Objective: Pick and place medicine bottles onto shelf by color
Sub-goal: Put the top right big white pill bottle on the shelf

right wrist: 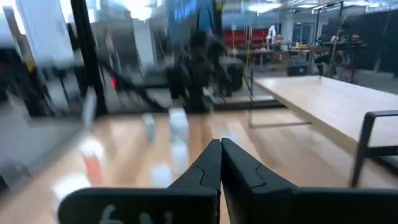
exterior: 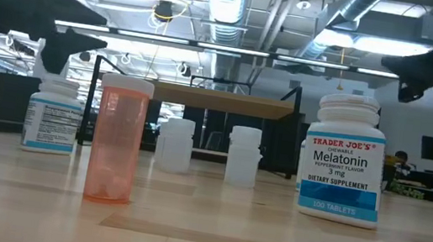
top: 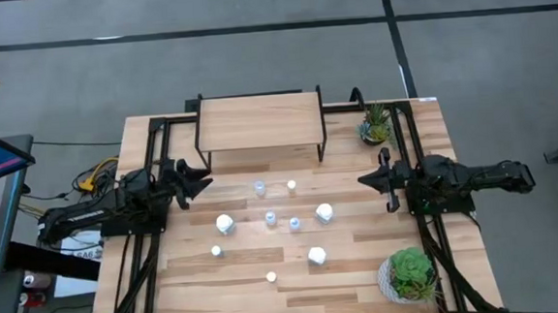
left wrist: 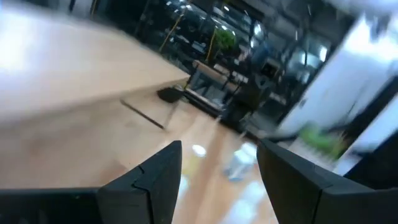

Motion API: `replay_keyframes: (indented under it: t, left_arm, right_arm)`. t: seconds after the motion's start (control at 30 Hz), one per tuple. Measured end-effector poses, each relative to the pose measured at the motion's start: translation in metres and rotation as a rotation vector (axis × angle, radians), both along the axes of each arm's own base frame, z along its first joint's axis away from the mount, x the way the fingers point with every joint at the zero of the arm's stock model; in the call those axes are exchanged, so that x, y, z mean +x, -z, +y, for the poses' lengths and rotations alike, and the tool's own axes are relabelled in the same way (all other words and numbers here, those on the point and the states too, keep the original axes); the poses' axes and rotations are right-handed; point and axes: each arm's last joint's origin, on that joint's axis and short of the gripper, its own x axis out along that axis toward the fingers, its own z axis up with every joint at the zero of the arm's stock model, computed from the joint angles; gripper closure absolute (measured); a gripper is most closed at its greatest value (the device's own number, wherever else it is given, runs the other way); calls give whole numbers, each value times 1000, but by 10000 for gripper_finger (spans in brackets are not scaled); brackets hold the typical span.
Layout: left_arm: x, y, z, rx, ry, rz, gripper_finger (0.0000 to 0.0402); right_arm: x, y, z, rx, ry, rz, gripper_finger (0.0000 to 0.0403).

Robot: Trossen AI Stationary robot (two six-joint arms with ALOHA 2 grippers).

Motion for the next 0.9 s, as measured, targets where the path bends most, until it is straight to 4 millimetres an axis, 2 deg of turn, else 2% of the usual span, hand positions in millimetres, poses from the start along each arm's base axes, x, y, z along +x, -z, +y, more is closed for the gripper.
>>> replay_keyframes:
  t: [0.07,0.13,0.23,0.4,0.6,0.77,0.9]
  left_arm:
    - [0,0,1,-110,-33,-31,205]
    - [0,-1,1,-131,-44,-41,205]
    - [0,-1,1,-50,-41,-19,205]
    - [0,-1,0,188,-45,43,205]
    - [-1,-3,2,197,-101,30,205]
    - [-1,-9,0,234,-42,-36,205]
    - [-1,-13,-1,256,-13,-72,205]
  right_arm:
    - [0,-2,0,116,-10,-8,376]
    - [-1,-4,0,201,-18,-23,376]
    - [-1,-5,0,249,-23,-27,373]
    - [-1,-4,0,250,-22,-15,371]
    - [-1,-6,1,353,-45,-38,371]
    - [-3,-15,1,435,-77,-128,368]
    - [-5,-24,1,488,-115,-215,337]
